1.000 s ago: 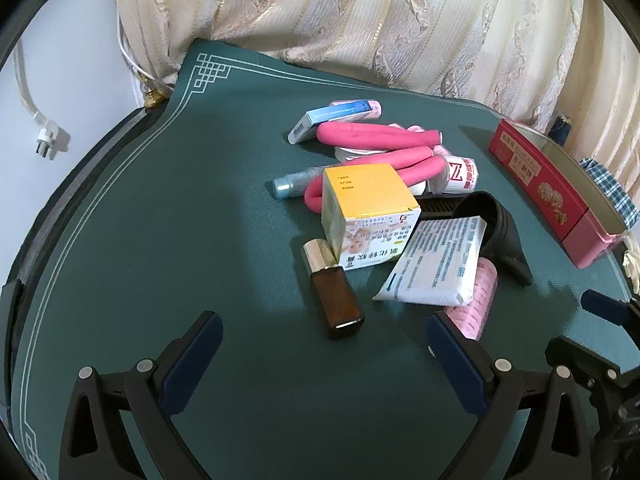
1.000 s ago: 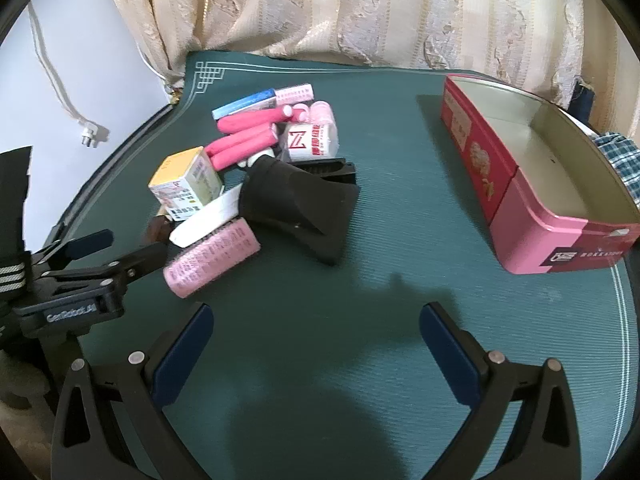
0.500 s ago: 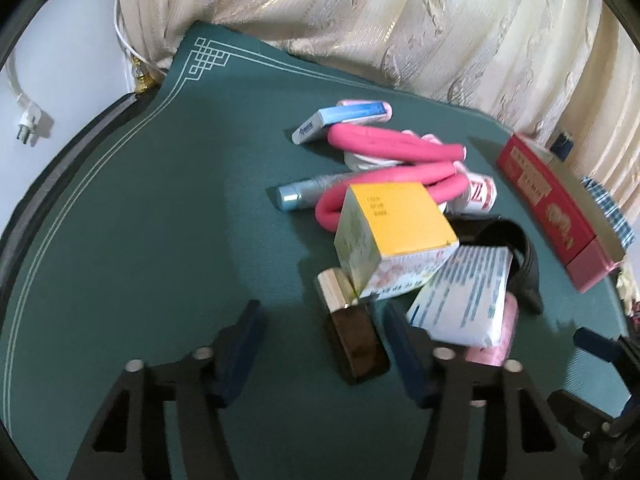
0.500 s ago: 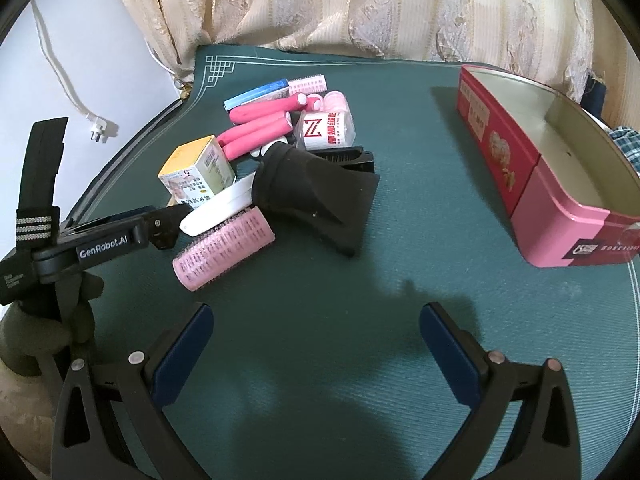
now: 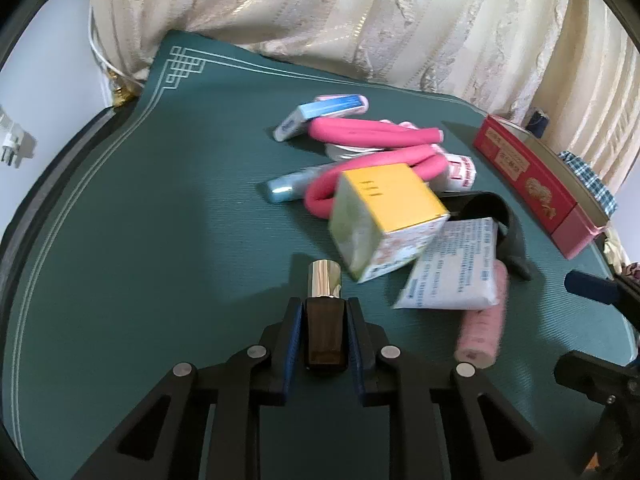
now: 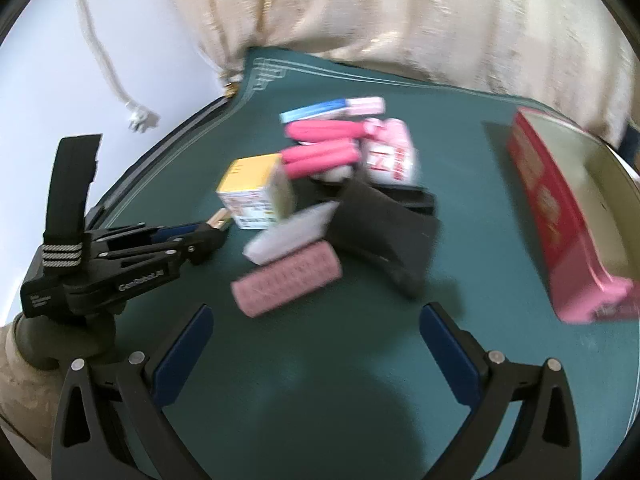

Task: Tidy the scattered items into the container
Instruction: 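Grasp the brown glass bottle with the left tool while the right tool grasps the pink roller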

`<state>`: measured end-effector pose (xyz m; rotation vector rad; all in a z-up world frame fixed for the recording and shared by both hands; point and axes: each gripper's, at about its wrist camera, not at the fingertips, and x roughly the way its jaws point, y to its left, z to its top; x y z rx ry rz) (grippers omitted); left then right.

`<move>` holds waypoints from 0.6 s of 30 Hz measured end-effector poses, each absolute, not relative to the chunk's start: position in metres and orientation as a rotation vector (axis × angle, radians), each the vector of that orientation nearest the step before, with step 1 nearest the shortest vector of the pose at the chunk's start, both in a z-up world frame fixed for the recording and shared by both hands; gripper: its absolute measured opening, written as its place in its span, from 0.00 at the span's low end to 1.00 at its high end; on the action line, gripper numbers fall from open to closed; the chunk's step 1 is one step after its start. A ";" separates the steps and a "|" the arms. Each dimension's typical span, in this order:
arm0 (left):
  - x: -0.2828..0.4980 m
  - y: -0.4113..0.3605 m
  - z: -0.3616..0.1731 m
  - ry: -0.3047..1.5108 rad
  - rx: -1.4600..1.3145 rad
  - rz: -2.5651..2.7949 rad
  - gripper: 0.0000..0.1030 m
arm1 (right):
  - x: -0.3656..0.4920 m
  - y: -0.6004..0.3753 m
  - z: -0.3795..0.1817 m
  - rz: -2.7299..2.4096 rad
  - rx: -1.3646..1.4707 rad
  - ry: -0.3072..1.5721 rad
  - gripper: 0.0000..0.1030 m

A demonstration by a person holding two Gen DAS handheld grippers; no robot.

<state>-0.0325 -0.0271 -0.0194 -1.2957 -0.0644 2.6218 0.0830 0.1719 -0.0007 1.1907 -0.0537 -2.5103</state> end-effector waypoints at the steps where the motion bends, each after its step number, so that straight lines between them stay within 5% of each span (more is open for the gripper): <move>1: -0.033 -0.028 -0.019 -0.066 -1.295 2.621 0.22 | 0.081 0.168 -0.001 -2.497 1.189 -0.032 1.00; 14: -0.040 -0.025 -0.019 -0.054 -1.277 2.645 0.20 | 0.052 0.150 -0.017 -2.479 1.202 0.115 0.98; 17: -0.035 -0.028 -0.017 -0.080 -1.267 2.666 0.20 | 0.055 0.144 -0.016 -2.480 1.162 0.164 0.86; 18: -0.032 -0.029 -0.016 -0.085 -1.259 2.676 0.20 | 0.055 0.143 -0.016 -2.448 1.158 0.150 0.73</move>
